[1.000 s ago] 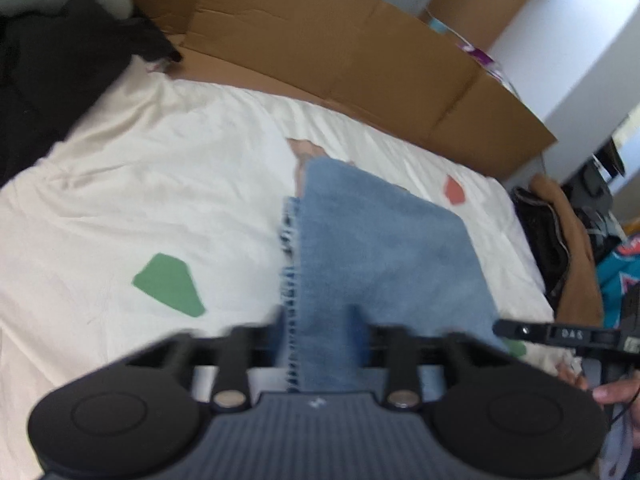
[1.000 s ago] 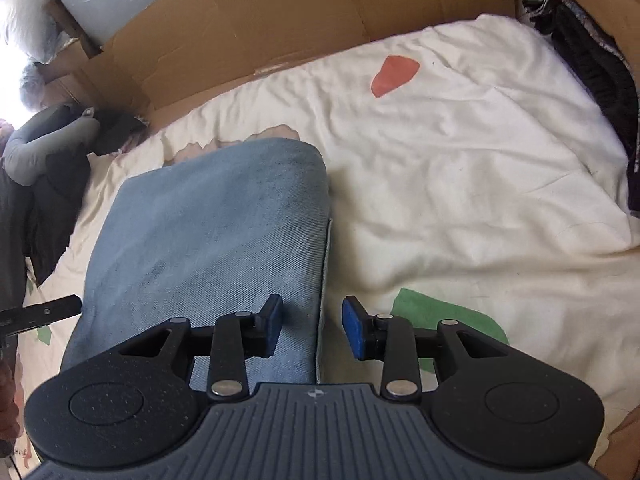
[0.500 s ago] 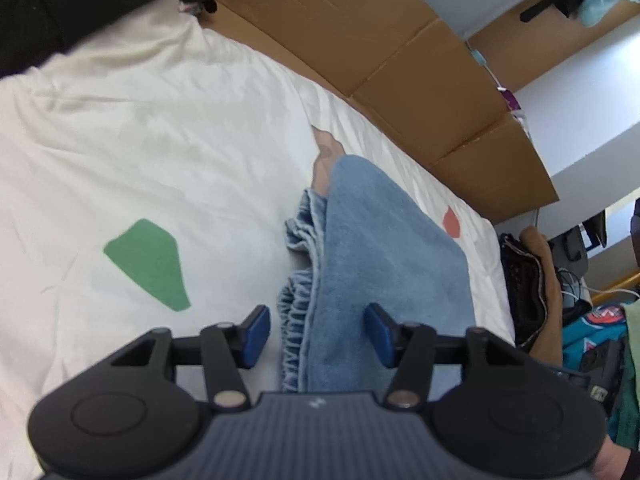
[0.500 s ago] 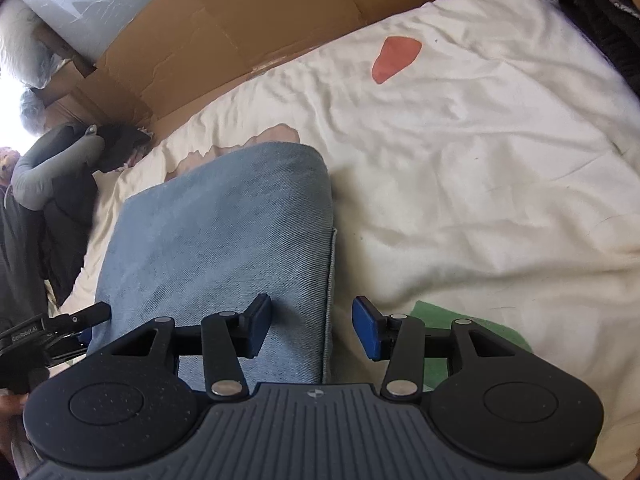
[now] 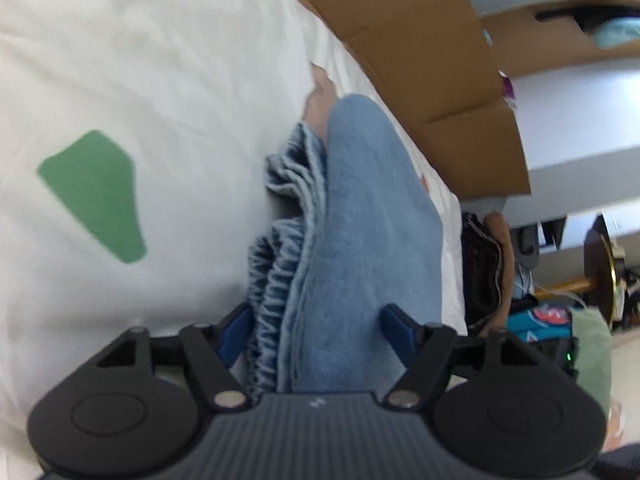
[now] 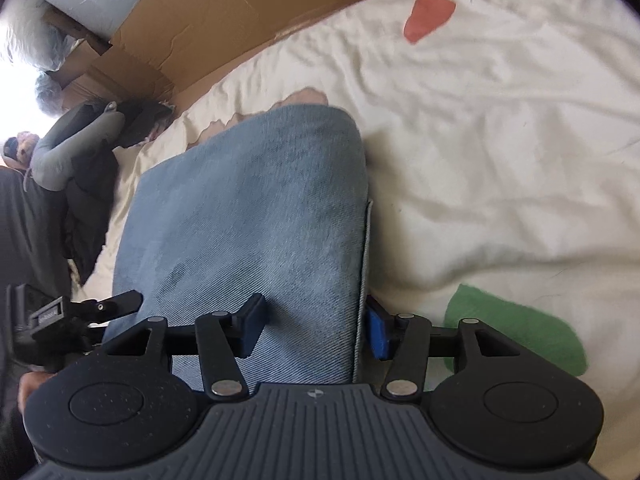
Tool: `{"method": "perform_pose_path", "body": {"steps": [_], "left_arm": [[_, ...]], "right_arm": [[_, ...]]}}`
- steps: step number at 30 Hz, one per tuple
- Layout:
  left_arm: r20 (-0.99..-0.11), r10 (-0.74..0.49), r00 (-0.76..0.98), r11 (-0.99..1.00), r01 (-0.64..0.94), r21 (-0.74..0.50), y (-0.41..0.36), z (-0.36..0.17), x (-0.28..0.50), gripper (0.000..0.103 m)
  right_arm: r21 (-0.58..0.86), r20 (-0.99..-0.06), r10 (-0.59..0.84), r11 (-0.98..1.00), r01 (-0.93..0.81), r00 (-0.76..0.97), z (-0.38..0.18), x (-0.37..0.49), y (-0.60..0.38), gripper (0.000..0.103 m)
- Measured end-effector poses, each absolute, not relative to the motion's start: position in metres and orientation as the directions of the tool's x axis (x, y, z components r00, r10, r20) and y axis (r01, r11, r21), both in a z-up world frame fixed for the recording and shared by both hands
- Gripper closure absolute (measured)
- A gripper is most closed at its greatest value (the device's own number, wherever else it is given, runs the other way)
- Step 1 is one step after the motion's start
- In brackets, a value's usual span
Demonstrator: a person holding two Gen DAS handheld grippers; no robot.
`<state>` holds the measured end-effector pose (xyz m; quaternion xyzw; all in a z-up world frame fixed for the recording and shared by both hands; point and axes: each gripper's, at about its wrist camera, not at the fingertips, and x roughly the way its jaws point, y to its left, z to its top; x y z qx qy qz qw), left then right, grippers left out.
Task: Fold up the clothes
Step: 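Grasp the folded jeans stack from opposite sides with both grippers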
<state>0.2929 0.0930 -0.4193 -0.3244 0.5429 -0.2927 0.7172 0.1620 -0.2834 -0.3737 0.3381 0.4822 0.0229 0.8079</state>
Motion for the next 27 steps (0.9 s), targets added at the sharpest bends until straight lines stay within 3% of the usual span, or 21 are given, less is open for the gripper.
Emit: {"method": "perform_pose_path", "body": {"steps": [2,3,7,12,18,20,22,27], "left_arm": [[-0.598,-0.770,0.222,0.627,0.089,-0.774,0.089,-0.417,0.295,0.024],[-0.601,-0.769,0.217,0.628,0.085,-0.773,0.088,-0.416,0.297,0.025],[-0.606,-0.765,0.219,0.635,0.099,-0.766,0.086,-0.410,0.298,0.039],[-0.578,-0.780,0.239,0.613,0.111,-0.782,0.088,-0.401,0.294,0.051],[-0.594,-0.770,0.232,0.629,0.121,-0.768,0.080,-0.399,0.296,0.048],[-0.603,-0.769,0.211,0.632,0.108,-0.768,0.078,-0.403,0.300,0.037],[-0.608,-0.773,0.180,0.628,0.090,-0.773,0.077,-0.408,0.304,0.035],[-0.593,-0.795,0.128,0.604,0.076,-0.793,0.074,-0.416,0.308,0.032]], "right_arm": [[0.590,-0.752,0.385,0.754,0.287,0.535,-0.378,0.162,-0.285,0.046],[0.596,-0.747,0.392,0.753,0.279,0.536,-0.377,0.163,-0.285,0.051],[0.594,-0.736,0.400,0.769,0.237,0.546,-0.367,0.163,-0.282,0.069],[0.592,-0.723,0.396,0.778,0.211,0.566,-0.353,0.160,-0.285,0.079],[0.598,-0.718,0.381,0.766,0.236,0.583,-0.351,0.153,-0.295,0.080],[0.598,-0.730,0.384,0.760,0.255,0.566,-0.357,0.154,-0.296,0.077],[0.594,-0.742,0.389,0.759,0.266,0.547,-0.360,0.157,-0.297,0.067],[0.615,-0.735,0.420,0.743,0.264,0.533,-0.368,0.155,-0.299,0.065]]}}
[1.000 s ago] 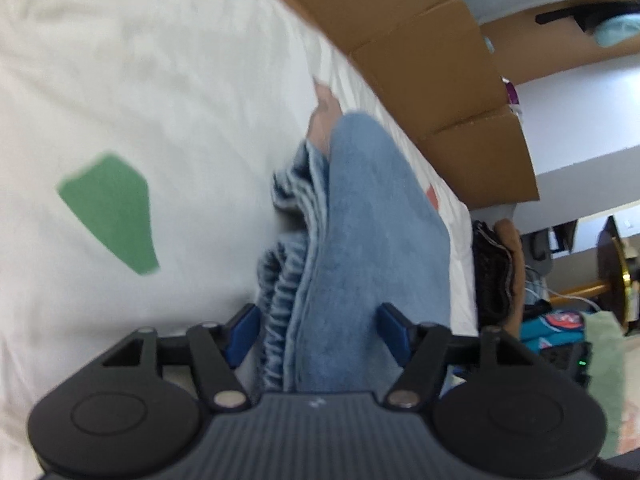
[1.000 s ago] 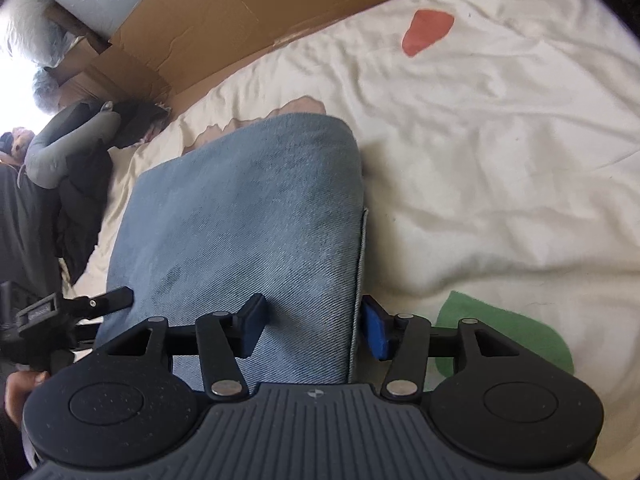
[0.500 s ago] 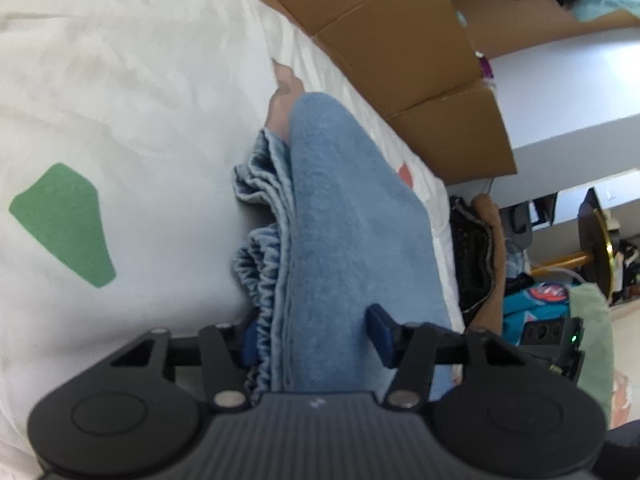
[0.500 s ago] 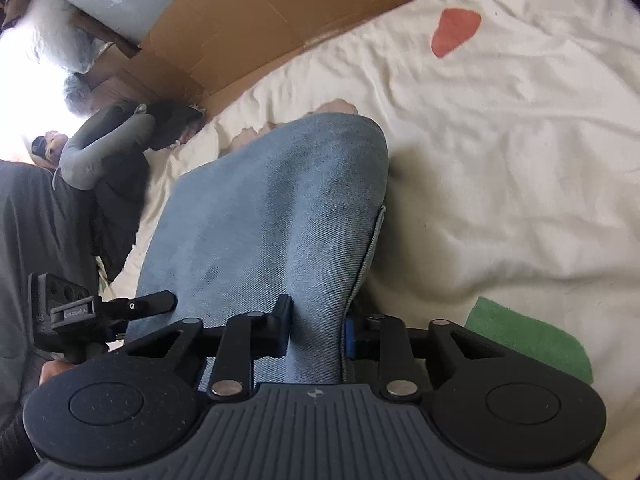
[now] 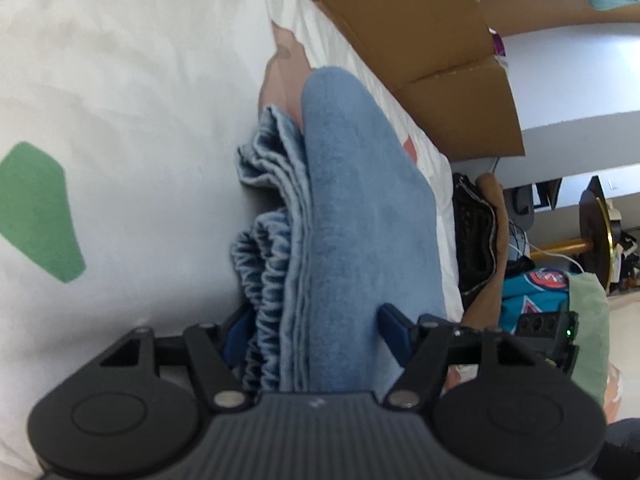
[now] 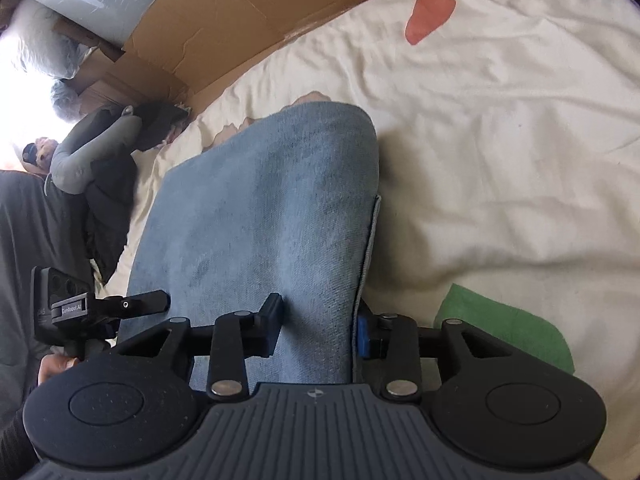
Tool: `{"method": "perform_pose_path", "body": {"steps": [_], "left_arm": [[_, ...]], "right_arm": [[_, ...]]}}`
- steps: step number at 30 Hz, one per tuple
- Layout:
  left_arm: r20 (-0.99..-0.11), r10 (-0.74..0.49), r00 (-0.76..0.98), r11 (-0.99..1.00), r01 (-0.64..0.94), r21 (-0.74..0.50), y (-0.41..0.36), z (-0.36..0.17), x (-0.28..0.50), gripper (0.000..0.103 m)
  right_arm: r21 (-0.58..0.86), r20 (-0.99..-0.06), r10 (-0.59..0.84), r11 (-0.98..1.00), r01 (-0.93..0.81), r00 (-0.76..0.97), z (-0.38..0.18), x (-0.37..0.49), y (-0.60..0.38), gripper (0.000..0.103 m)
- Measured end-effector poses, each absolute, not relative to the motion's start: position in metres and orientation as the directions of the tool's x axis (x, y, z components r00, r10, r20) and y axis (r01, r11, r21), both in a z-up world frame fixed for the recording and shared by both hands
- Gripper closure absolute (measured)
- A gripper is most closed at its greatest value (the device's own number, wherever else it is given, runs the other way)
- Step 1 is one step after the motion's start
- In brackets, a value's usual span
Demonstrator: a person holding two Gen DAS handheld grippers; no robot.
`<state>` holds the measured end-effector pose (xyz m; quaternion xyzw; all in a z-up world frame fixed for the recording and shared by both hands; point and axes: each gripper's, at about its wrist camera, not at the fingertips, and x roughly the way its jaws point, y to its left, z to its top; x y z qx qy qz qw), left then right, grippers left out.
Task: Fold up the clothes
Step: 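Grasp the folded jeans stack from opposite sides with both grippers, then lift the held jeans stack off the bed with both grippers and carry it away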
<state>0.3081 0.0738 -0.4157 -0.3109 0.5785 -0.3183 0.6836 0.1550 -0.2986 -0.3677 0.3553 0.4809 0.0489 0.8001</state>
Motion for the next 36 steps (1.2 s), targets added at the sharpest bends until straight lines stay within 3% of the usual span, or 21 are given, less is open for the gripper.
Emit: {"method": "perform_pose_path", "body": {"steps": [4,7,9,11,13,15,36], "left_arm": [[-0.569,-0.816,0.103,0.576,0.059,-0.815,0.072,-0.422,0.312,0.032],[-0.563,-0.822,0.085,0.568,0.056,-0.821,0.072,-0.423,0.316,0.038],[-0.564,-0.822,0.078,0.568,0.065,-0.820,0.071,-0.421,0.317,0.045],[-0.572,-0.817,0.077,0.576,0.077,-0.814,0.070,-0.417,0.317,0.050],[-0.582,-0.809,0.082,0.588,0.092,-0.804,0.070,-0.410,0.316,0.053],[-0.601,-0.793,0.098,0.609,0.144,-0.780,0.066,-0.397,0.314,0.054],[-0.593,-0.794,0.132,0.607,0.114,-0.787,0.071,-0.304,0.311,0.058]], "right_arm": [[0.636,-0.723,0.440,0.725,0.265,0.532,-0.373,0.157,-0.297,0.060],[0.651,-0.715,0.465,0.714,0.256,0.522,-0.378,0.161,-0.293,0.055],[0.653,-0.712,0.468,0.714,0.251,0.523,-0.377,0.163,-0.293,0.059],[0.664,-0.703,0.472,0.703,0.255,0.532,-0.375,0.162,-0.295,0.070],[0.673,-0.694,0.475,0.694,0.254,0.541,-0.372,0.161,-0.296,0.080],[0.670,-0.692,0.472,0.702,0.241,0.547,-0.365,0.159,-0.294,0.083],[0.624,-0.712,0.446,0.755,0.200,0.542,-0.258,0.167,-0.295,0.083]]}}
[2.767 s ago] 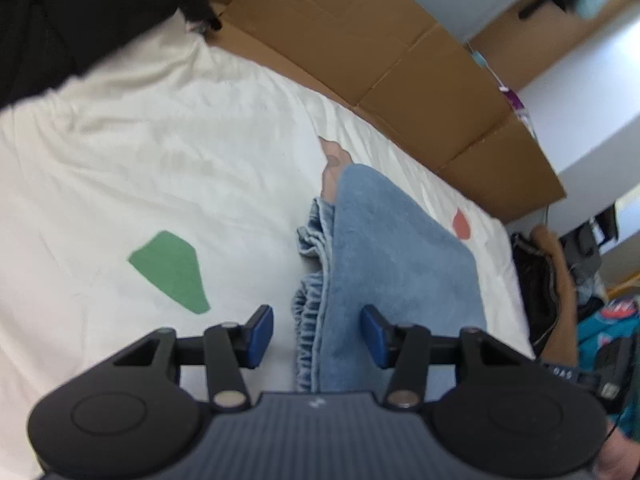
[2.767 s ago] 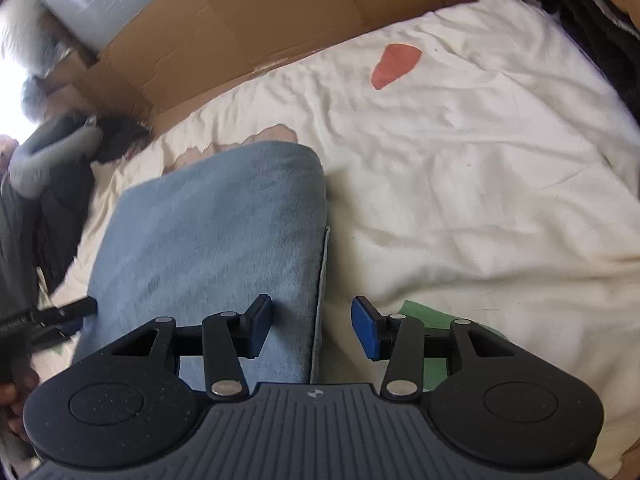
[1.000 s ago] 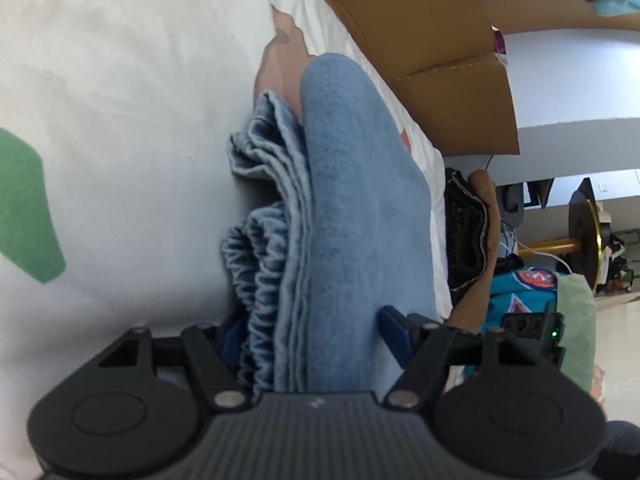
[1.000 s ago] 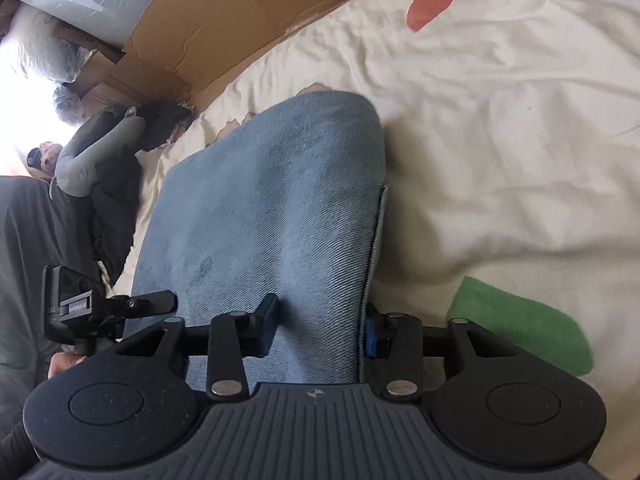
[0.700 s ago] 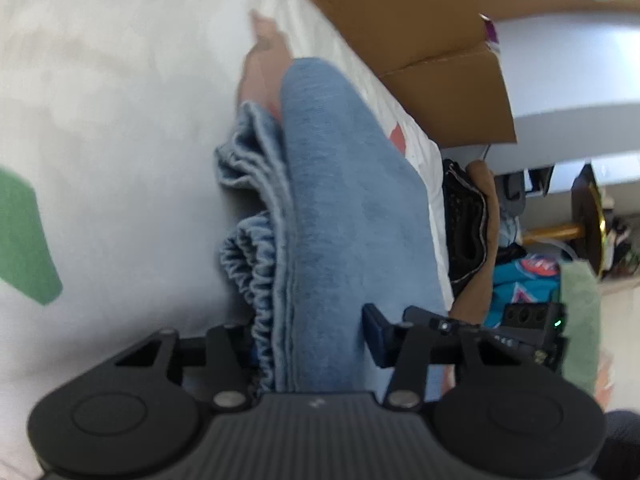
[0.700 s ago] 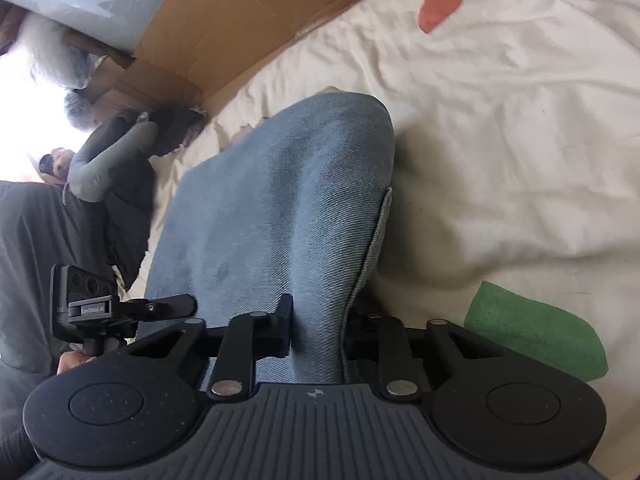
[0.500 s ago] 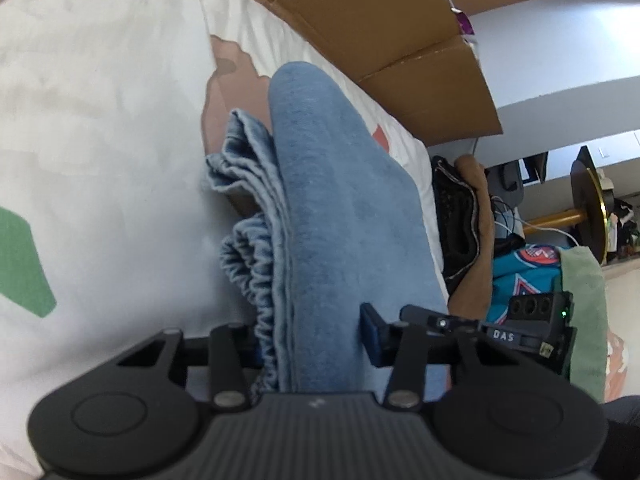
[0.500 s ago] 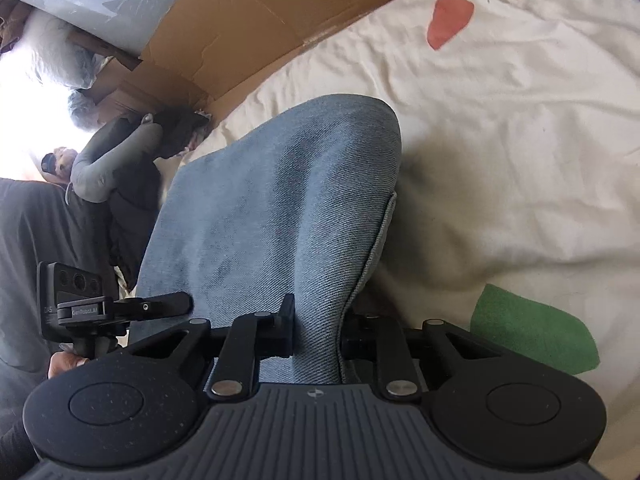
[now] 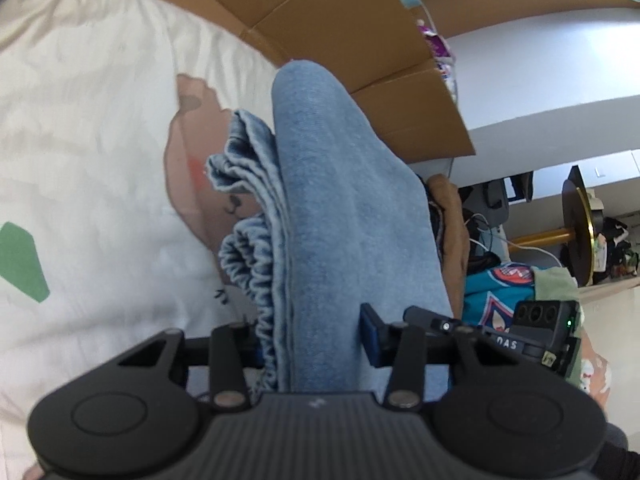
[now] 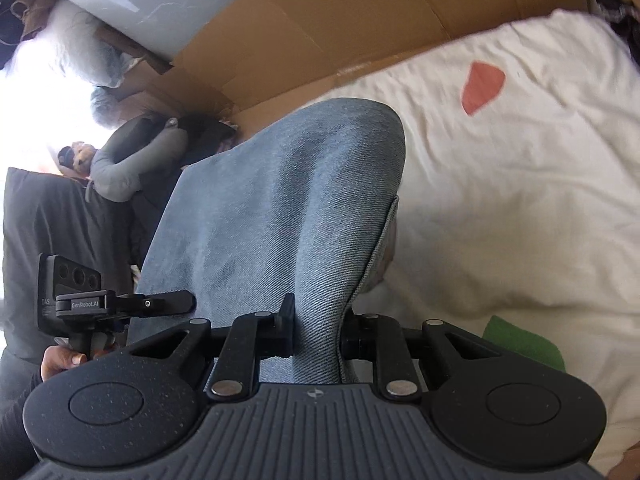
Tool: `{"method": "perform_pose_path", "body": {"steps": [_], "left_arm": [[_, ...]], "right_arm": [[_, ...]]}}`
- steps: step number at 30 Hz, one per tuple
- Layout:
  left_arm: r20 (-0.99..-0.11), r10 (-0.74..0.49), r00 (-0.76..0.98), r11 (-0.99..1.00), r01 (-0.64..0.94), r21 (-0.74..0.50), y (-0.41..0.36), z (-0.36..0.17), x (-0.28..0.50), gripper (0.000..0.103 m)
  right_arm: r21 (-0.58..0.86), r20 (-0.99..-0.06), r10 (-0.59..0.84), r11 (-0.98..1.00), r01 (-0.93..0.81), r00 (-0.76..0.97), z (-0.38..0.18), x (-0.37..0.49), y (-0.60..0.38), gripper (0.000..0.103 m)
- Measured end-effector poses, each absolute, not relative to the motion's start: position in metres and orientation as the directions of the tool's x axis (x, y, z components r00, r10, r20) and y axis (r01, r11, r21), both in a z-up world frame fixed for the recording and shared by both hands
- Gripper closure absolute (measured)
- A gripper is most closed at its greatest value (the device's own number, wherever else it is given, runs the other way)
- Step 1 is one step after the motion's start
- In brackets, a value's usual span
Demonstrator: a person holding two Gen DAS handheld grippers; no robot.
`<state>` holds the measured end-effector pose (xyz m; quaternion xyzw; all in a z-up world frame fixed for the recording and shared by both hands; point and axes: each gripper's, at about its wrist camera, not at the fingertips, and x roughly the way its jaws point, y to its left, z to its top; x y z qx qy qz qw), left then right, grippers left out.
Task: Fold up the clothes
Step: 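Lift the held jeans stack off the bed with both grippers and carry it away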
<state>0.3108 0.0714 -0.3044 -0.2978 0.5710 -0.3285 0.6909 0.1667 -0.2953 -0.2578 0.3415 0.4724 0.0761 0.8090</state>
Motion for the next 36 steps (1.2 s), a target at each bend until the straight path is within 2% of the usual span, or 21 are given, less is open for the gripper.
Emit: {"method": "perform_pose_path", "body": {"steps": [9,22,29,36], "left_arm": [[-0.593,-0.789,0.162,0.611,0.098,-0.786,0.067,-0.229,0.308,0.058],[-0.580,-0.785,0.216,0.617,0.189,-0.764,0.043,-0.110,0.312,0.058],[-0.580,-0.788,0.206,0.615,0.215,-0.759,0.020,-0.071,0.304,0.057],[-0.577,-0.789,0.212,0.615,0.257,-0.746,-0.010,-0.038,0.297,0.058]], "right_arm": [[0.587,-0.722,0.437,0.797,0.141,0.536,-0.174,0.174,-0.294,0.083],[0.519,-0.704,0.382,0.852,0.068,0.599,-0.042,0.170,-0.298,0.083],[0.460,-0.720,0.355,0.887,0.027,0.596,0.012,0.152,-0.310,0.083],[0.439,-0.686,0.339,0.898,-0.006,0.644,0.049,0.126,-0.333,0.083]]}}
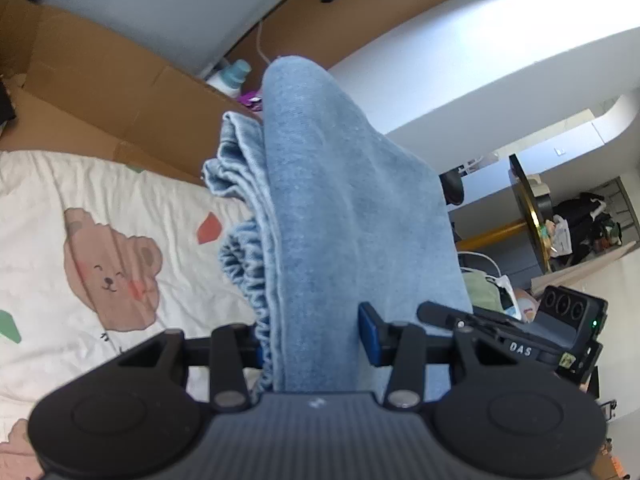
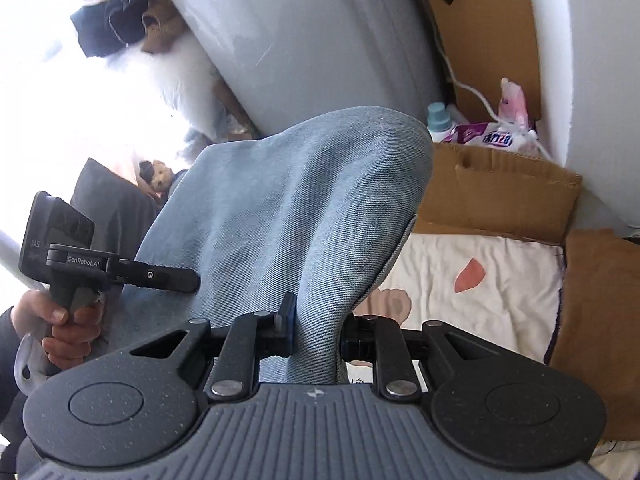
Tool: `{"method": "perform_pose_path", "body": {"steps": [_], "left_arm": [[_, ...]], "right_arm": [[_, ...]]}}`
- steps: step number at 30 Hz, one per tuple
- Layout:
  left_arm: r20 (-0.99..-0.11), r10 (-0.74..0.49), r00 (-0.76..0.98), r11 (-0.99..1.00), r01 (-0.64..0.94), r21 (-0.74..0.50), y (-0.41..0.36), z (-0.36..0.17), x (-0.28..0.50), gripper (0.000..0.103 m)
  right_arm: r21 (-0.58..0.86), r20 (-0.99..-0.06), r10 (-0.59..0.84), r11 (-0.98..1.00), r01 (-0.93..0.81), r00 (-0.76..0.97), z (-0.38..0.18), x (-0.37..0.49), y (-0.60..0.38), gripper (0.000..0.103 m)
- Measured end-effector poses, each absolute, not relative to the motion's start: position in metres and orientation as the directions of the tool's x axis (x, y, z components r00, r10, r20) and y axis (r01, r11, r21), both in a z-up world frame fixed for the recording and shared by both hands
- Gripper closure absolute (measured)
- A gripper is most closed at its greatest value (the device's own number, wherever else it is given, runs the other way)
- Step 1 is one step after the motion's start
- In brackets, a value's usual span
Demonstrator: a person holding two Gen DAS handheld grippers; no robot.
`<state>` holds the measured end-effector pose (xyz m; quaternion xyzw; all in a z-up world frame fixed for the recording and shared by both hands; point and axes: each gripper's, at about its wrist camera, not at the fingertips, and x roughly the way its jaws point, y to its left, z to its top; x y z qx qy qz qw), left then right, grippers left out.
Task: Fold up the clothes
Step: 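Lift the held jeans stack off the bed with both grippers and carry it away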
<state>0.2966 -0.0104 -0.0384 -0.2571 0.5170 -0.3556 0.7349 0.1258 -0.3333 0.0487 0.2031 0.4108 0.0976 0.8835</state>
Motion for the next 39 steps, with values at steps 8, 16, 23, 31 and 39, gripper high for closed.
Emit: {"method": "perform_pose_path", "body": {"steps": [8,16,23,31,39], "left_arm": [[-0.607,-0.763,0.222,0.646,0.277,-0.711,-0.054,-0.033,0.297,0.057],[-0.623,-0.750,0.222,0.661,0.282,-0.695,-0.099,-0.039,0.303,0.058],[-0.636,-0.739,0.221,0.672,0.311,-0.673,-0.136,-0.040,0.308,0.058],[-0.651,-0.726,0.221,0.685,0.326,-0.652,-0.167,-0.033,0.299,0.059],[-0.630,-0.741,0.234,0.671,0.314,-0.672,-0.192,-0.035,0.288,0.060]], "right_arm": [[0.508,-0.647,0.366,0.861,0.020,0.669,0.049,0.111,-0.377,0.083],[0.456,-0.653,0.300,0.889,0.045,0.696,0.053,0.091,-0.398,0.083],[0.487,-0.613,0.306,0.873,0.043,0.728,0.056,0.068,-0.422,0.083],[0.502,-0.602,0.306,0.863,0.052,0.737,0.050,0.050,-0.450,0.083],[0.514,-0.594,0.301,0.856,0.063,0.746,0.044,0.036,-0.477,0.083]]}}
